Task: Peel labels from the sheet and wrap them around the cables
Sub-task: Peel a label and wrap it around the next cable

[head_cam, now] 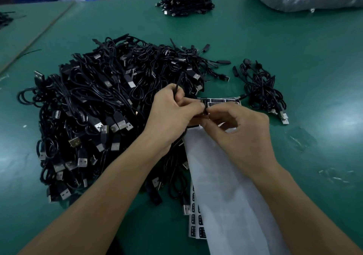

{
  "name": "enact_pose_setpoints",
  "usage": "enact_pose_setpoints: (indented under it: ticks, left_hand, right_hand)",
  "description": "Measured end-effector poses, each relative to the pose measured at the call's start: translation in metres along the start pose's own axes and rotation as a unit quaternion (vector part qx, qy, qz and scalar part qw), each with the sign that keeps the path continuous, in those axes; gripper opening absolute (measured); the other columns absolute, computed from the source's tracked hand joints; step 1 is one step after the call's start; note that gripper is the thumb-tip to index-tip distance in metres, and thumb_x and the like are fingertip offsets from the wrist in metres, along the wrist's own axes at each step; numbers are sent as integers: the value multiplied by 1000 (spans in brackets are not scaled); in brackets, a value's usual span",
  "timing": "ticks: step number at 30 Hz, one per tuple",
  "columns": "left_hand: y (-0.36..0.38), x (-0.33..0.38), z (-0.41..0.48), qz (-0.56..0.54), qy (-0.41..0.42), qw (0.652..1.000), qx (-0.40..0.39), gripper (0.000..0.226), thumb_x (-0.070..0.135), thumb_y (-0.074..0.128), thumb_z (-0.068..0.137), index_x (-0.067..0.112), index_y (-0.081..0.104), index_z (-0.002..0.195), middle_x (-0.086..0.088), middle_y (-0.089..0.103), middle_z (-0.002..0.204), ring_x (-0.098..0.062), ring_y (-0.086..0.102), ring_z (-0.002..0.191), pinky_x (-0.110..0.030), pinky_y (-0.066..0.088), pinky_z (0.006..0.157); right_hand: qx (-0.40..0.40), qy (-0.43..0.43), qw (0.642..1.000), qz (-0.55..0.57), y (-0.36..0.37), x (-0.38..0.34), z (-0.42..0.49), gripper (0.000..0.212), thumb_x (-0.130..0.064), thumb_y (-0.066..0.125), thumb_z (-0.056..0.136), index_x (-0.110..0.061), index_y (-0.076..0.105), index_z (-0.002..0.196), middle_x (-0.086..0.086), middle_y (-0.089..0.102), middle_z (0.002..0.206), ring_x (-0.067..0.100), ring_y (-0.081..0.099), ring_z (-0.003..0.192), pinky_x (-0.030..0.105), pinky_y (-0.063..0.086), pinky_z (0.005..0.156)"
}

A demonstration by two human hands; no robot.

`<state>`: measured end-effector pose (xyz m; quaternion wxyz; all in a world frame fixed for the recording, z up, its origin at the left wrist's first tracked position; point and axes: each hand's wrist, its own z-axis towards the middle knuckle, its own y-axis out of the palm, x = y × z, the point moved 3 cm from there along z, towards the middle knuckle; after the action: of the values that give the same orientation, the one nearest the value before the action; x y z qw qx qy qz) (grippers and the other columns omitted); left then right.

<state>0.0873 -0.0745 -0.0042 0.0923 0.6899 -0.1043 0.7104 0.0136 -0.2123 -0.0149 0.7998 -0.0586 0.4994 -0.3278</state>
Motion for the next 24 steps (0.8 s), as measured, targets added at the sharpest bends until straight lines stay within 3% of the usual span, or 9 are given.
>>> enact_pose_setpoints:
  ticks: [4,6,12,17,22,24]
  left_hand:
    - [2,1,0,-7,4,999,-43,49,-17,66,77,18,32,76,-25,73,90,-30,75,84,-34,62,66]
    - [2,1,-1,7,6,997,-71,50,-18,65,78,18,30,77,-17,76,87,-26,74,81,-37,61,69]
    - [5,6,-5,27,-9,995,-95,52,-20,65,75,17,29,79,-26,74,91,-31,65,79,-48,56,77]
    - [6,7,-7,41,-15,994,-98,53,-18,68,76,17,29,81,-19,76,87,-46,70,90,-57,56,83]
    - [8,6,-9,51,-17,996,-73,42,-1,69,86,17,32,77,-6,74,73,-18,76,81,-38,63,73]
    - [9,9,-9,62,-34,995,-66,31,10,63,93,15,37,76,-8,74,86,-15,75,87,-39,63,73]
  right_hand:
    - [30,104,990,86,-7,8,3,14,-16,76,87,-29,73,90,-10,73,78,11,70,73,31,60,69]
    - [22,132,986,104,-10,11,6,11,-17,75,88,-28,75,90,-8,74,77,13,69,72,37,60,68]
    - [-16,130,986,105,-11,10,7,14,-15,79,84,-29,76,83,-12,72,71,3,63,63,17,48,61]
    - [-30,109,991,76,-14,7,8,17,-12,77,84,-27,75,79,-11,72,74,3,63,67,15,49,64]
    - [-35,149,984,91,-12,8,9,18,-11,72,88,-24,72,76,-9,66,64,-1,52,56,13,43,54]
    - [-18,188,973,130,-15,8,9,19,-12,71,89,-23,73,74,-12,59,57,2,47,52,18,41,49]
